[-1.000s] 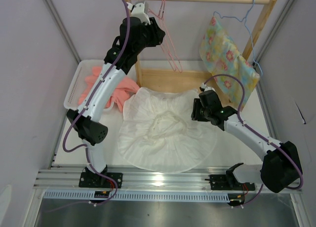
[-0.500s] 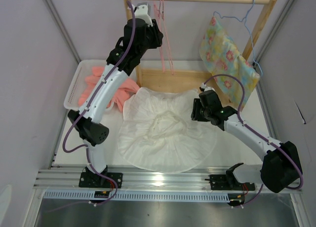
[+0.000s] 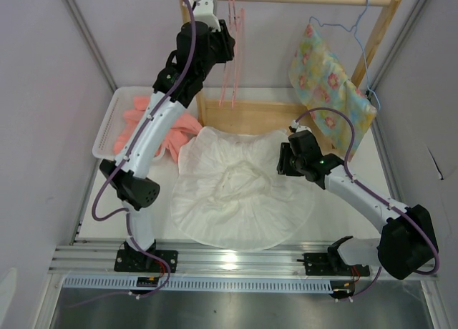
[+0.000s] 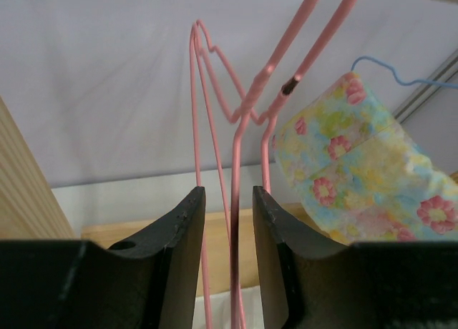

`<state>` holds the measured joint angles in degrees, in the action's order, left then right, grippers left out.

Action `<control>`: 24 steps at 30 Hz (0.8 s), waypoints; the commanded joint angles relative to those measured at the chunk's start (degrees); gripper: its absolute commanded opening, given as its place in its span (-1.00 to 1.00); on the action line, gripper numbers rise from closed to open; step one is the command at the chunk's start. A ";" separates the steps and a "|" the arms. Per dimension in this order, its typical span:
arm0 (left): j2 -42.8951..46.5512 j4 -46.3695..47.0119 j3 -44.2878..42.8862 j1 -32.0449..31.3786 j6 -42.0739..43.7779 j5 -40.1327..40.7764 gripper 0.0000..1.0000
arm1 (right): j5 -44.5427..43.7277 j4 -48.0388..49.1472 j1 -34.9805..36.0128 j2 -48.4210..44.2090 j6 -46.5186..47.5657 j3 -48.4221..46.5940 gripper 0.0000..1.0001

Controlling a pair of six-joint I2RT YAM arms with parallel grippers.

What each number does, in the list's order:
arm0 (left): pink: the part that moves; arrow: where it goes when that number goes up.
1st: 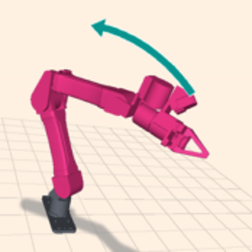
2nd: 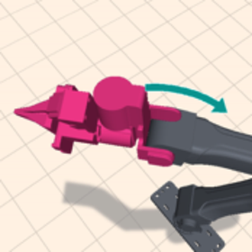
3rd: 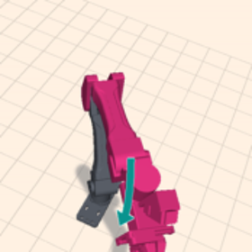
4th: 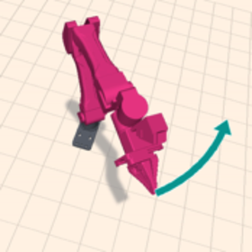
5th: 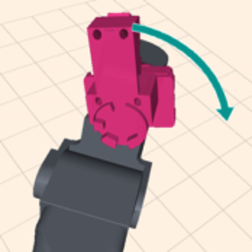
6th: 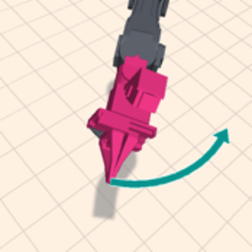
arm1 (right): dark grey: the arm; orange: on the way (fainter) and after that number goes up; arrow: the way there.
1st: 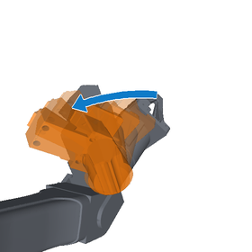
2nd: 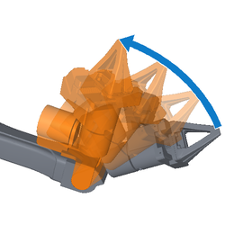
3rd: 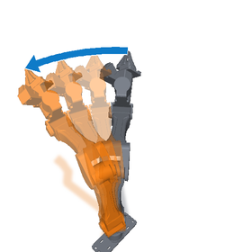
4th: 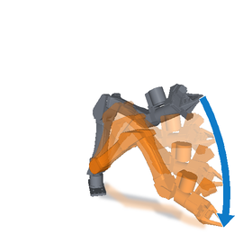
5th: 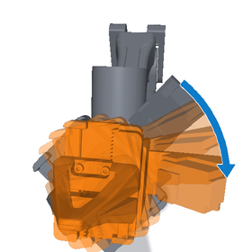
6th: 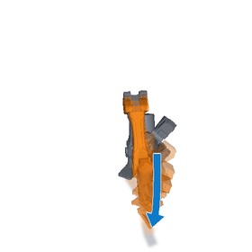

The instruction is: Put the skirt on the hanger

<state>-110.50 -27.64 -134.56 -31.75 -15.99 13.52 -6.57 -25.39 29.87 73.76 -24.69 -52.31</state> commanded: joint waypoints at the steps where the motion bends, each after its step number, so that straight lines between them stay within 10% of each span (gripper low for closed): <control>1: -1.73 4.60 -2.81 -0.24 3.33 -0.25 -0.23 | -0.11 0.60 -0.42 -0.63 0.96 -0.24 -0.11; 18: -3.93 11.73 -2.63 1.25 4.91 -1.13 -0.40 | -0.46 -0.54 -1.48 -1.60 2.10 0.28 -0.11; 24: -3.94 14.09 -2.37 1.34 6.93 -0.16 -1.00 | -0.46 -0.63 -1.65 -1.95 2.27 0.37 -0.11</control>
<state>-114.67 -17.93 -135.39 -30.72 -11.44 12.45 -6.61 -26.00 28.56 73.58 -23.40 -52.29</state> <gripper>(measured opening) 0.029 0.447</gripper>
